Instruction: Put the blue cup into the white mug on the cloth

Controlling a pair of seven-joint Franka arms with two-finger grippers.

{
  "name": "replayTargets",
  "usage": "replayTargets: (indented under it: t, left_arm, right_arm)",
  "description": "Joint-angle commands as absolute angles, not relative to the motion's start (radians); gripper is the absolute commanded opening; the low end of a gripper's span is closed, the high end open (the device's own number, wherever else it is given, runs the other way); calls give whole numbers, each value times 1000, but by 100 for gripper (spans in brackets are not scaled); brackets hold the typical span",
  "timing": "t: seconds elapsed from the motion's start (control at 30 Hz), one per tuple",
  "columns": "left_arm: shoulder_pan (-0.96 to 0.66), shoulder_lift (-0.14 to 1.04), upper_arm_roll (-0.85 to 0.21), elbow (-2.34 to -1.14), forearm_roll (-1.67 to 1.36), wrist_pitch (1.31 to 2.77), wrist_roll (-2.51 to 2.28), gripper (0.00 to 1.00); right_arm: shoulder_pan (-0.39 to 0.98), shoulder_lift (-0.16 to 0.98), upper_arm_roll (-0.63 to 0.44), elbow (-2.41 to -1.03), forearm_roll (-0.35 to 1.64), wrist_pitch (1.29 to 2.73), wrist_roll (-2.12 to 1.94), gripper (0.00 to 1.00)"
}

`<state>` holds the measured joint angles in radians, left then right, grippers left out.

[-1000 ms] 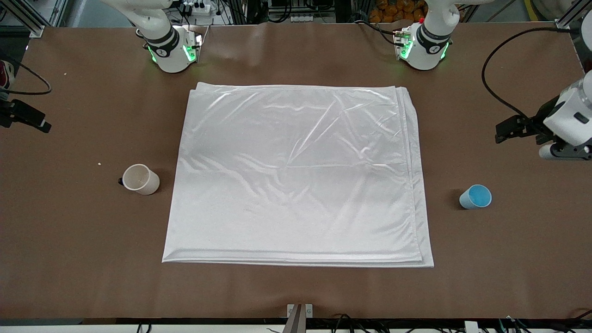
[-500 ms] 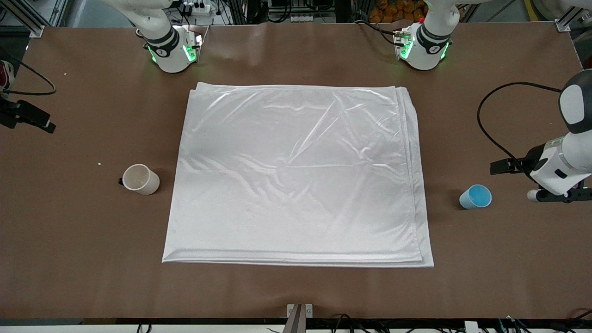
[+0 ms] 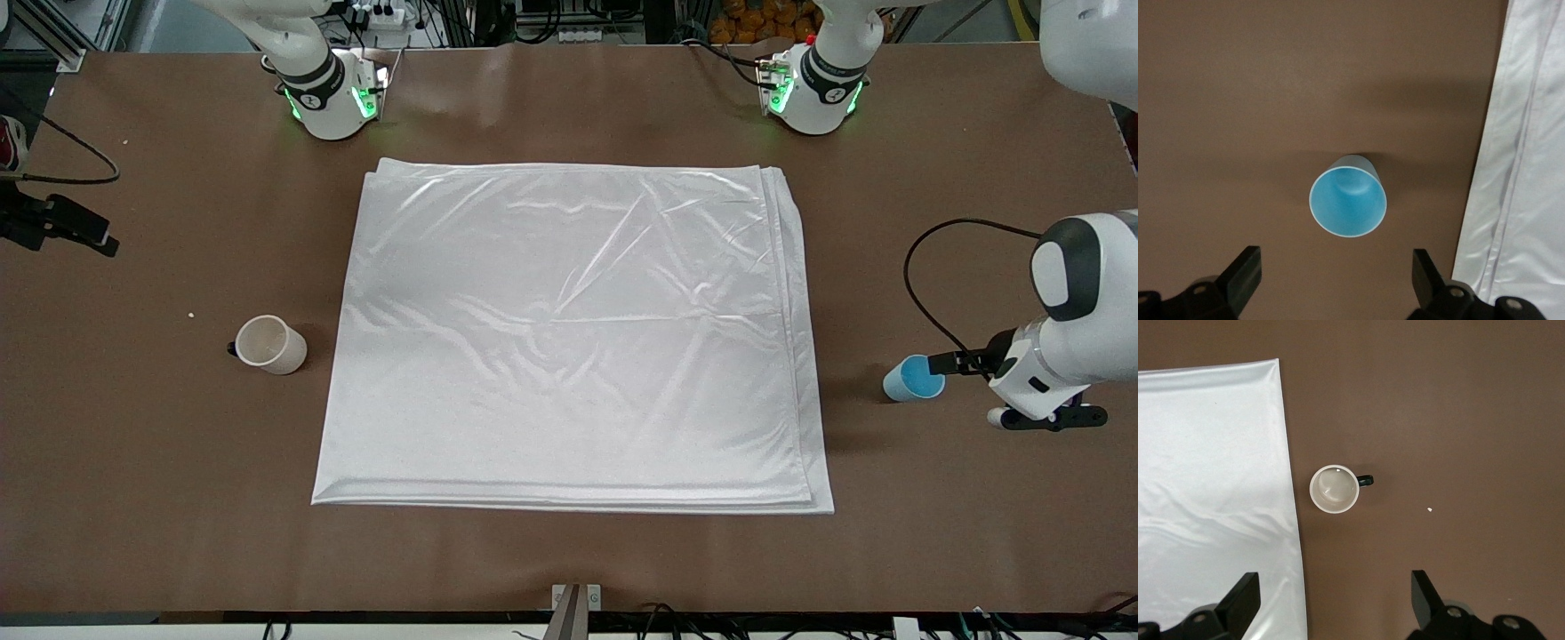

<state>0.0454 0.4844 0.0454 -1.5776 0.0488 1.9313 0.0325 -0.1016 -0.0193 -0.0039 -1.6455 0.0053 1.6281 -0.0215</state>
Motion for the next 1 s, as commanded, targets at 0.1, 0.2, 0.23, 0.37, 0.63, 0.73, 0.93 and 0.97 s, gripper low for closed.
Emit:
replayTargets:
  t: [0.1,0.2,0.23,0.37,0.63,0.73,0.93,0.97]
  left_arm:
    - [89,569,40,-1562,69,1997,92,100]
    - [83,600,41,-1559,72,2000,94,100]
    - [84,615,41,-1557,80,2003,94,100]
    - [97,634,40,-1562,110,2031,95,100]
    - [107,673,40,-1560,112,2039,113,100]
    - [107,680,40,-1560,109,2057,112,100]
    - [107,687,40,-1563,100,2066,112,74]
    - [107,687,40,-1563,100,2066,110,65]
  right_arm:
    - [-98,-45,-6,-1743,8,1697,-100,99]
    - [-100,-41,-6,-1770,6,1729,-156,99]
    - [-103,-40,-6,-1788,8,1747,-190,99]
    - [-120,-43,-11,-1861,8,1838,-339,98]
    - [-141,-17,-11,-1890,8,1884,-550,100]
    - [-141,3,-11,-1890,8,1896,-603,100]
    - [-144,51,-12,-1893,6,1928,-768,100]
    - [-144,57,-12,-1893,6,1934,-791,100]
